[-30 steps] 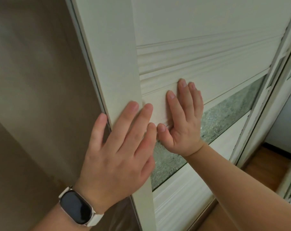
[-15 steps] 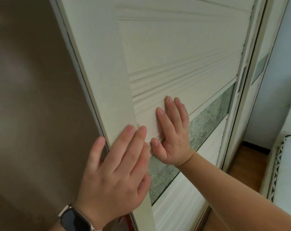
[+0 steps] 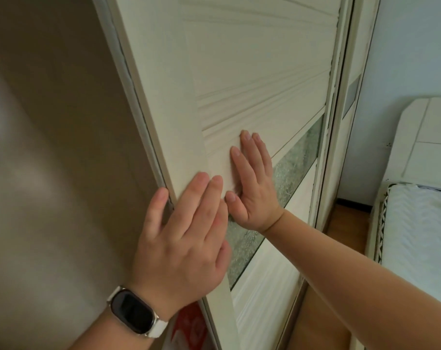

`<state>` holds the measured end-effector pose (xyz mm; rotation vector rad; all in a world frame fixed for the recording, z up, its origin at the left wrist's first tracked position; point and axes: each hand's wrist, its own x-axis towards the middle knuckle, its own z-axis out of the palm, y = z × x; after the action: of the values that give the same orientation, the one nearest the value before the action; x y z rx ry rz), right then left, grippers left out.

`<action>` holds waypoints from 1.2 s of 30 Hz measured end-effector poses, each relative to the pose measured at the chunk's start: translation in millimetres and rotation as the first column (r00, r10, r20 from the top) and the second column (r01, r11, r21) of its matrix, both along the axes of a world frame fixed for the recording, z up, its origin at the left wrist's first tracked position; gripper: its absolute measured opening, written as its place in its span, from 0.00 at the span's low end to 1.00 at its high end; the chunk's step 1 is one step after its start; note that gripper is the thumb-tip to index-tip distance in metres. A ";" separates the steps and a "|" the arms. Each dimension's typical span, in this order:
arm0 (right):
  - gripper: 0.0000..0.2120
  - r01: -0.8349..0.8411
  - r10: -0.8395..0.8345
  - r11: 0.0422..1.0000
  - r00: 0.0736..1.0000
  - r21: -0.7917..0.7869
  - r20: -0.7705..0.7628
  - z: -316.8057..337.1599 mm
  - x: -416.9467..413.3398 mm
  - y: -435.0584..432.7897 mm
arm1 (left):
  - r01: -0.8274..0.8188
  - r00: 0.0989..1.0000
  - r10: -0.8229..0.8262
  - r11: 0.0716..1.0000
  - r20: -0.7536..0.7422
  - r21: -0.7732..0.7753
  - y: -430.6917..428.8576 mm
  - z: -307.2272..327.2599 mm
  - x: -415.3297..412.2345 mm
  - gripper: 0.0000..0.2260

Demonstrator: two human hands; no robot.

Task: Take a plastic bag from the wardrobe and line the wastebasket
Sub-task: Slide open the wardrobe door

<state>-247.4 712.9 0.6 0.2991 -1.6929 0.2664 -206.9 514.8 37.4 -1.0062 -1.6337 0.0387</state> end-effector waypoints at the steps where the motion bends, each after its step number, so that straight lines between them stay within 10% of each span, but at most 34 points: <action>1: 0.30 0.008 -0.008 1.000 1.000 0.012 -0.001 -0.3 -0.7 2.7 | 0.002 1.000 -0.002 1.000 0.004 0.002 2.4 0.3 0.0 0.16; 36: 0.30 0.003 -0.002 0.999 1.000 -0.040 0.023 1.3 -56.9 169.0 | 0.046 0.999 -0.046 0.999 -0.027 0.016 172.0 -4.8 -61.9 0.11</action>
<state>-304.3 881.9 1.9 0.2650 -1.7081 0.3027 -268.7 686.8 32.5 -1.0258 -1.5836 0.0072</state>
